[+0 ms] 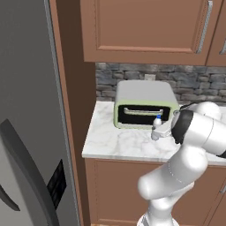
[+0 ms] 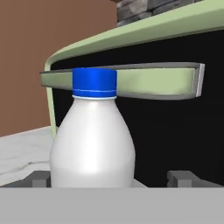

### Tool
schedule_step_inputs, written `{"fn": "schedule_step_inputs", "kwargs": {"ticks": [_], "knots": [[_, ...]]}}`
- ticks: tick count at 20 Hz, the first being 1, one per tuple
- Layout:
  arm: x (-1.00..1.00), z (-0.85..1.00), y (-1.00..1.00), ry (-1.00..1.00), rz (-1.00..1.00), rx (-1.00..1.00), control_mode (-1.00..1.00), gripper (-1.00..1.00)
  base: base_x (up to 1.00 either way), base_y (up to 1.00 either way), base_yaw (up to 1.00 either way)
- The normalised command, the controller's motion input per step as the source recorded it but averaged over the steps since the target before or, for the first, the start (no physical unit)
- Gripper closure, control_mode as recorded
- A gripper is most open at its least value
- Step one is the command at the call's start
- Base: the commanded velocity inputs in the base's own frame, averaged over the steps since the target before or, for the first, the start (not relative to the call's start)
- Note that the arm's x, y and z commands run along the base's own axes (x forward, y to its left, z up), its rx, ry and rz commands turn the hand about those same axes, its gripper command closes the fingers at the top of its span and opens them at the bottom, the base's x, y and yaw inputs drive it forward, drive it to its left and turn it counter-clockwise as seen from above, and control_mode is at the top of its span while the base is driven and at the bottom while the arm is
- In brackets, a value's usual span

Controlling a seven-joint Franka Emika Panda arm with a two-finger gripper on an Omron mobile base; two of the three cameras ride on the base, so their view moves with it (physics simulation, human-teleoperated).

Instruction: Take the bottled waters from the counter and place them in the freezer to freeze. Close the freezer door after placing the bottles.

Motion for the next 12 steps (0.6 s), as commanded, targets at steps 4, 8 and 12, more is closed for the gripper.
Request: {"fn": "schedule_step_inputs", "kwargs": {"ticks": [4,8,12], "knots": [[0.0,0.0,0.06,0.0,0.0,0.0,-1.0,-1.0,0.0,0.0,0.0],[0.0,0.0,0.08,0.0,0.0,0.0,-1.0,1.0,0.0,0.0,0.0],[0.0,0.0,0.0,0.0,0.0,0.0,-1.0,1.0,0.0,0.0,0.0]]}}
